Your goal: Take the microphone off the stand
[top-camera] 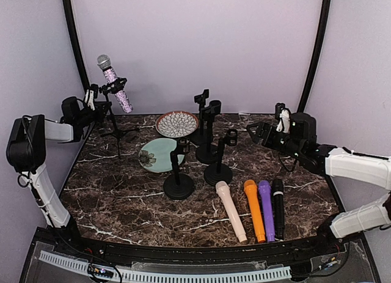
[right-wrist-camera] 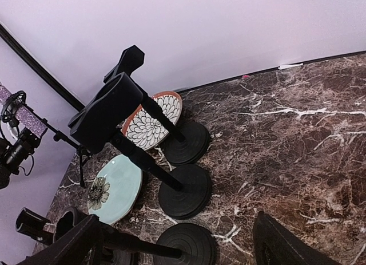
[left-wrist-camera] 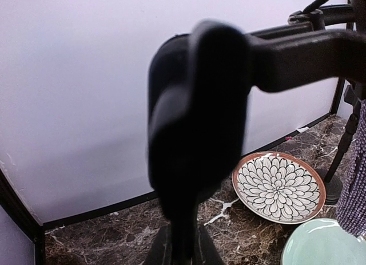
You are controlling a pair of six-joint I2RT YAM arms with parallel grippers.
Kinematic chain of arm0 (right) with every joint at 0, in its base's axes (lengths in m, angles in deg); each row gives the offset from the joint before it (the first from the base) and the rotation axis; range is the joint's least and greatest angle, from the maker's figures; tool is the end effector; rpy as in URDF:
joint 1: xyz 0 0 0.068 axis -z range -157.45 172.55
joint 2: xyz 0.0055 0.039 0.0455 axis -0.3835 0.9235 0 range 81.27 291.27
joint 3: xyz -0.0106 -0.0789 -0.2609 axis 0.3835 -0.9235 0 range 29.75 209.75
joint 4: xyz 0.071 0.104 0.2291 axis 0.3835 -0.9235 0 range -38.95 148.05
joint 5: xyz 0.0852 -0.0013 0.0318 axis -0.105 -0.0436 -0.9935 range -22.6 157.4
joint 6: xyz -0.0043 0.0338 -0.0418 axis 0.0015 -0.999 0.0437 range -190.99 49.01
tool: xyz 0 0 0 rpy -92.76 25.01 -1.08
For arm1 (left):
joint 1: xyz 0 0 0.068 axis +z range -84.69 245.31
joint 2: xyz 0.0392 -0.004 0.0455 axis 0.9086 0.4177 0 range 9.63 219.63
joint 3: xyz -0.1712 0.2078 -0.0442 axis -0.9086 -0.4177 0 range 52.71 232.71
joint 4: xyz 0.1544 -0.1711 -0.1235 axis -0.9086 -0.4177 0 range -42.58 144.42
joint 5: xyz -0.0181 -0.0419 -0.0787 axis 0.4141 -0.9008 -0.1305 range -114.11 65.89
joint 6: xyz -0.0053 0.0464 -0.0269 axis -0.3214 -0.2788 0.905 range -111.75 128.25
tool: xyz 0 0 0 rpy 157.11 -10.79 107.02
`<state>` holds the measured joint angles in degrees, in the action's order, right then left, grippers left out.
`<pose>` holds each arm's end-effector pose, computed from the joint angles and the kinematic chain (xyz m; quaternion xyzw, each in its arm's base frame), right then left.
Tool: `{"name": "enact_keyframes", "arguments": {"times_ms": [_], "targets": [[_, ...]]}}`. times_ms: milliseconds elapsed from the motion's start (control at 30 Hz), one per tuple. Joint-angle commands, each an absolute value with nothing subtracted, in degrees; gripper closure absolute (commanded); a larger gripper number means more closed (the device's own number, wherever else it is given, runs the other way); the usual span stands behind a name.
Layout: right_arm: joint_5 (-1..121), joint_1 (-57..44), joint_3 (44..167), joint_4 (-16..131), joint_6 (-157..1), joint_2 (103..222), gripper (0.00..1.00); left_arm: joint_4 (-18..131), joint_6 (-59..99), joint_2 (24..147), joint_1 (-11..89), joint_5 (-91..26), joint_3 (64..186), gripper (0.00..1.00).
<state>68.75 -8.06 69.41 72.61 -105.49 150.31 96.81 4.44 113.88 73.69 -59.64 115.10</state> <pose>0.2366 0.1391 0.2640 0.0340 0.7916 0.3203 0.5192 0.4091 0.0395 0.2516 0.1899 0.6783 -0.1417 0.6955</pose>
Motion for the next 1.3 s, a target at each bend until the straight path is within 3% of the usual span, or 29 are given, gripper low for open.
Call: {"name": "enact_keyframes", "arguments": {"times_ms": [0,433,667,900,1267], "targets": [[70.98,-7.60,71.80,71.75,-102.87,147.57,0.08,100.41,1.01,105.72,72.37,-57.29,110.92,1.00],[72.35,-7.42,75.00,69.74,-97.23,145.96,0.07,103.54,4.74,89.74,63.87,-47.03,94.61,1.00],[70.99,-7.42,74.81,71.87,-97.73,146.44,0.07,92.39,1.77,79.87,55.99,-39.13,91.01,1.00],[69.69,-7.39,74.45,73.11,-98.79,147.02,0.07,84.11,1.74,67.73,54.73,-28.03,87.17,1.00],[70.28,-7.41,74.02,72.84,-98.94,145.38,0.07,75.04,8.78,57.34,53.26,-33.39,84.37,1.00]]}}
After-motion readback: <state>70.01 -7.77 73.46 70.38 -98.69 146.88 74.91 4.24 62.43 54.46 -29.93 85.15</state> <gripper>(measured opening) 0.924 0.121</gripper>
